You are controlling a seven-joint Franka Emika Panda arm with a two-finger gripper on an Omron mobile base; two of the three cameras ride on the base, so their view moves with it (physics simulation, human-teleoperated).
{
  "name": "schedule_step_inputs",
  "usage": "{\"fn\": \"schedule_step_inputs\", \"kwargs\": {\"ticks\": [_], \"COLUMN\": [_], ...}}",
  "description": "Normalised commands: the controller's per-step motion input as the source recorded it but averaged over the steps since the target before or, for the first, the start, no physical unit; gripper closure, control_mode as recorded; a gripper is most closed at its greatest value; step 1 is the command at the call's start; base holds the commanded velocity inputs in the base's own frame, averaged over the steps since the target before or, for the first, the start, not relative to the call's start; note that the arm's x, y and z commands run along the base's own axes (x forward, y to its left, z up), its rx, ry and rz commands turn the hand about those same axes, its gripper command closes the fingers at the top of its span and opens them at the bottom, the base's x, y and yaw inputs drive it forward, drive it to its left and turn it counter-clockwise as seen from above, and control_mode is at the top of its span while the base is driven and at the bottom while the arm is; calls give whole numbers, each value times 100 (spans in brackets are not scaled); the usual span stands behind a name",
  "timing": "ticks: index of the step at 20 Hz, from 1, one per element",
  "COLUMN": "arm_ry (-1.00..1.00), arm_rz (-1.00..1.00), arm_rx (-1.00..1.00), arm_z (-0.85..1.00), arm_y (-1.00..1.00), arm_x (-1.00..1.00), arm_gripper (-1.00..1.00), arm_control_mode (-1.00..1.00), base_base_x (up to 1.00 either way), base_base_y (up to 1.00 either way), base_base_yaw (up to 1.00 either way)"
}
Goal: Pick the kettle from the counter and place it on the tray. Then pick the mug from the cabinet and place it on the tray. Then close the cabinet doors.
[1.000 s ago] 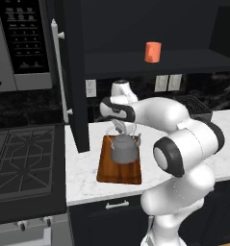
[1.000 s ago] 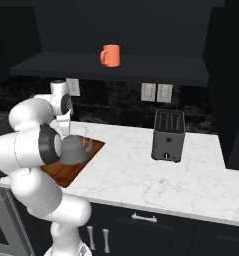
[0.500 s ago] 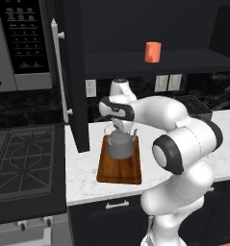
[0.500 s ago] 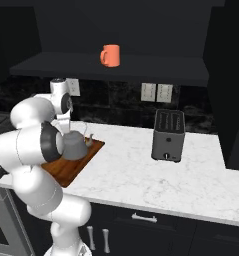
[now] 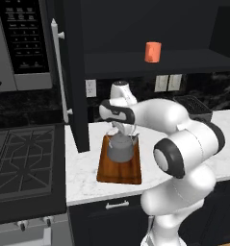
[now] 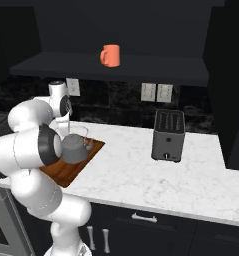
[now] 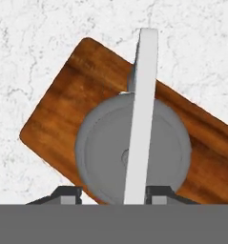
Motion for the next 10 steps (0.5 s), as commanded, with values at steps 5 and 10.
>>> {"fn": "schedule_step_inputs", "kwargs": {"ticks": [5, 10], "arm_ry": [-3, -15], "arm_rz": [0, 0], "arm_rx": [0, 1], "arm_z": [7, 61], "arm_y": [0, -11], "arm_x": [-53, -80], "arm_gripper": [-100, -100], "arm_control_mode": [-100, -100], "base_base_x": [0, 0], "base_base_y": [0, 0], "base_base_yaw": [0, 0]}}
